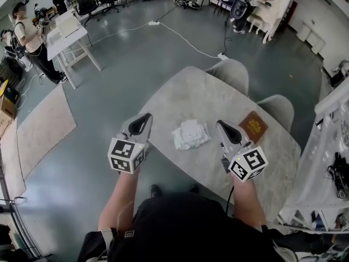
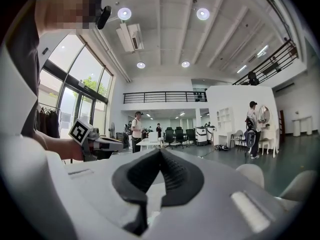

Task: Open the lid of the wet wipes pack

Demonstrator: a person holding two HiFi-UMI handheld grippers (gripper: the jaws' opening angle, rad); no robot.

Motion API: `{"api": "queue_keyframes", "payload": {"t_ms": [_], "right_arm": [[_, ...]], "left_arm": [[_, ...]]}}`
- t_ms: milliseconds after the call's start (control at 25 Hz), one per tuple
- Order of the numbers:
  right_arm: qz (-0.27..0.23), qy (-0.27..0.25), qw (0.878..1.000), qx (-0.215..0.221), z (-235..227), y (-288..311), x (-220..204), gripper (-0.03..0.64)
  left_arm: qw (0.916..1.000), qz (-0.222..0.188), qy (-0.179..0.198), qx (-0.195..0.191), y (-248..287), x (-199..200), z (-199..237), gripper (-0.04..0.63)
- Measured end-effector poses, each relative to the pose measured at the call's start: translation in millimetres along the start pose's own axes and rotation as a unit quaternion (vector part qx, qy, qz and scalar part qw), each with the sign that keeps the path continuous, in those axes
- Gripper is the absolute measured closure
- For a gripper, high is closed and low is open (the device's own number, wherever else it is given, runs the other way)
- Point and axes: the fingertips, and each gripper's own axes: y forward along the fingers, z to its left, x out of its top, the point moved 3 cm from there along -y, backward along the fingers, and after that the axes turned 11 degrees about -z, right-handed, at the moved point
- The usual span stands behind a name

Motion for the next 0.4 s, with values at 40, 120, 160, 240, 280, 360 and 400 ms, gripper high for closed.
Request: {"api": "queue_keyframes", "payload": {"t_ms": [40, 120, 160, 240, 280, 360, 400], "right_arm": [[-0.002, 0.0, 1.0, 0.0, -0.6, 0.0, 1.3, 0.615], [-0.002, -0.001, 1.0, 0.0, -1.3, 0.0, 2.9, 0.615], [-0.002, -0.003, 1.0, 0.001, -1.6, 0.4, 3.3, 0.615], [-0.001, -0.006, 1.0, 0.002, -2.3, 1.2, 3.7, 0.615], [0.0, -0.006, 1.0, 0.002, -2.9, 1.2, 3.6, 0.615], [0.002, -0.006, 1.0, 0.002, -4.4, 0.9, 3.2, 0.615], [0.003, -0.006, 1.0, 0.002, -5.2, 0.8, 3.0, 0.615]], "left_arm": [[1.0, -0.002, 0.0, -0.001, 1.0, 2.1, -0.2, 0.574], [1.0, -0.005, -0.001, -0.002, 2.9, 4.3, -0.5, 0.574], [1.0, -0.005, -0.002, -0.002, 4.1, 4.8, -0.5, 0.574], [1.0, -0.005, -0.004, -0.002, 6.2, 5.3, -0.9, 0.574], [1.0, -0.005, -0.006, -0.002, 7.1, 5.2, -1.5, 0.574], [1.0, -0.003, -0.007, -0.002, 8.6, 4.9, -2.9, 0.574], [1.0, -0.003, -0.008, -0.003, 9.4, 4.8, -3.7, 0.574]]}}
